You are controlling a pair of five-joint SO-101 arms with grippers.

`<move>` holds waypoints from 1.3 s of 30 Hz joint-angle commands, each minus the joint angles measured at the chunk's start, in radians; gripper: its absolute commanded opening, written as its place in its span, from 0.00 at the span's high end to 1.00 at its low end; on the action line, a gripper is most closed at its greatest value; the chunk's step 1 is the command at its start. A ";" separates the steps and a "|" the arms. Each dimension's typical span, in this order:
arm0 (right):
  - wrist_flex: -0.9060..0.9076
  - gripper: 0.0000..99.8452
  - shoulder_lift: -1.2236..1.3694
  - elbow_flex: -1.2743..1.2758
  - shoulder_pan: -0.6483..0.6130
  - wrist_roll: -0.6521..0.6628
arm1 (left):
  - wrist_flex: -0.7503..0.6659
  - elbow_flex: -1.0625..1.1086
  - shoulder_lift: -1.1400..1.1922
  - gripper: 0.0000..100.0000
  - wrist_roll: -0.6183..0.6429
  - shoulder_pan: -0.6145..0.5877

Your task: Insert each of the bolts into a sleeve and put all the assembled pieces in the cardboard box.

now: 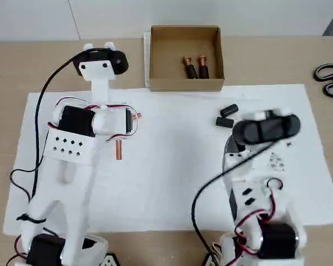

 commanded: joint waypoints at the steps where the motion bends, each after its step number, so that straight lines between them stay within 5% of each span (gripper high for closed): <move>1: -0.062 0.99 -0.111 0.140 -0.031 -0.023 | -0.048 -0.025 -0.048 0.99 0.008 0.003; 16: -0.647 1.00 -0.300 0.700 -0.159 -0.023 | -0.279 -0.021 -0.048 0.99 0.124 0.109; 25: -0.654 1.00 -0.294 0.698 -0.297 -0.029 | -0.443 0.048 -0.054 0.99 0.161 0.238; 31: -0.616 1.00 -0.291 0.698 -0.338 -0.029 | -0.522 0.134 -0.253 0.99 0.155 0.265; 39: -0.593 1.00 -0.295 0.698 -0.340 -0.031 | -0.801 0.544 -0.606 0.99 0.063 0.265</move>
